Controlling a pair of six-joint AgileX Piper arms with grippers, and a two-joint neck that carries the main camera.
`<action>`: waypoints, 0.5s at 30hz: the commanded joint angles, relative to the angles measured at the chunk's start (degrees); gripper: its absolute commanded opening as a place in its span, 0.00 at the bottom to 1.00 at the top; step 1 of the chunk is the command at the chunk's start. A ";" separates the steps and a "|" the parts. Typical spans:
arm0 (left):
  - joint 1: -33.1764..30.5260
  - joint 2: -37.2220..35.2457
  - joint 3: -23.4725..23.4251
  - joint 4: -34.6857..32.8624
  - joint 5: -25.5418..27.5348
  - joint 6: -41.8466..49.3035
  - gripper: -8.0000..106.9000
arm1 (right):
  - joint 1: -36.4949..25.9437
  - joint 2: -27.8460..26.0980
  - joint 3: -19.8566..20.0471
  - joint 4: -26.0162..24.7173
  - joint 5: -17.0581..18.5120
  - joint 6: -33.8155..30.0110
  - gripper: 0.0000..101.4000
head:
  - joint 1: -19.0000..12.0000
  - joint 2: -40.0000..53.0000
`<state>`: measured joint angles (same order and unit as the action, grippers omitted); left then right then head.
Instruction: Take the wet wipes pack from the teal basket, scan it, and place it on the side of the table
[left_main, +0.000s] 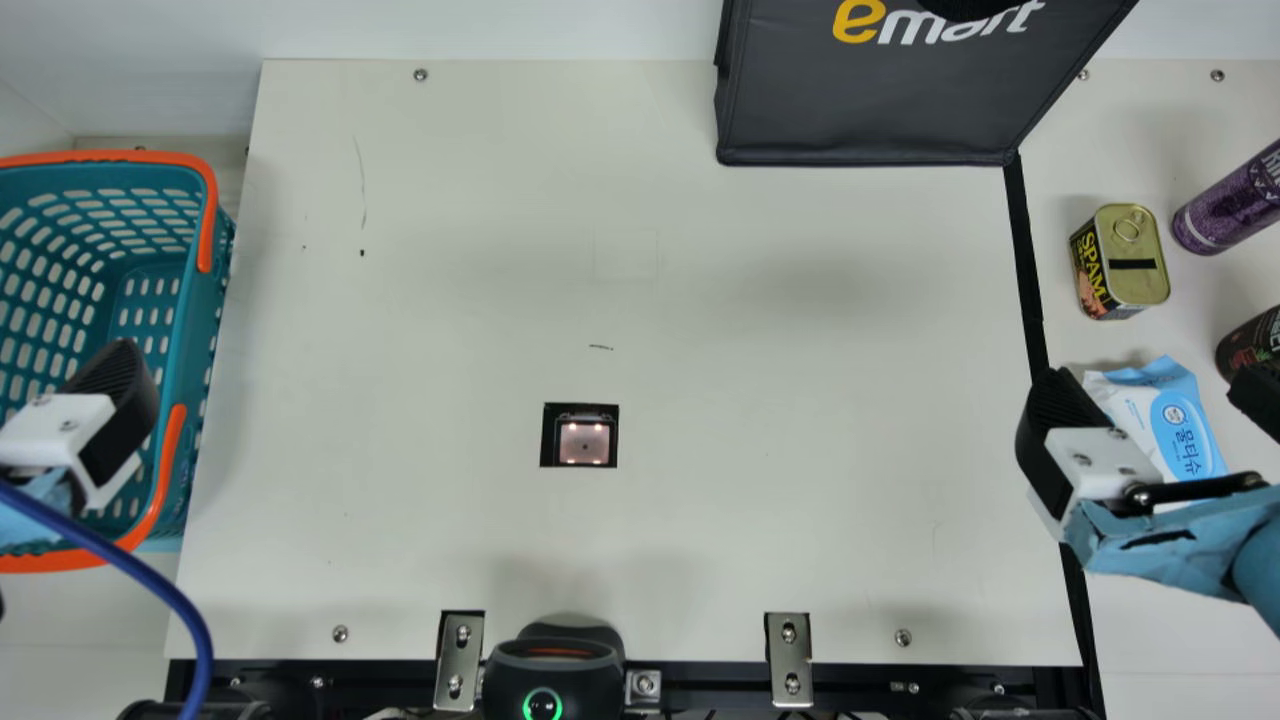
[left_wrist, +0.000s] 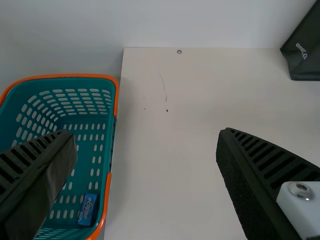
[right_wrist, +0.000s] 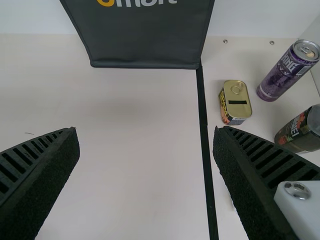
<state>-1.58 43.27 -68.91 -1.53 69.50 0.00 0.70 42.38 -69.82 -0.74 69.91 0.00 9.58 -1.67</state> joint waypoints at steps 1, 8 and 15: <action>0.00 0.00 0.00 0.00 0.00 0.00 0.85 | 0.00 0.00 0.00 0.00 0.00 0.00 0.94 | -1.66 0.09; 0.00 0.00 0.00 0.00 0.00 0.00 0.85 | 0.00 0.00 0.00 0.00 -0.06 0.00 0.94 | -1.66 0.09; 0.00 0.00 0.00 0.00 0.00 0.00 0.85 | 0.00 0.00 0.00 0.00 -0.06 0.00 0.94 | -1.66 0.09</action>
<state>-1.58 43.27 -68.91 -1.53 69.50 0.00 0.70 42.38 -69.82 -0.74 69.86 0.00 9.58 -1.67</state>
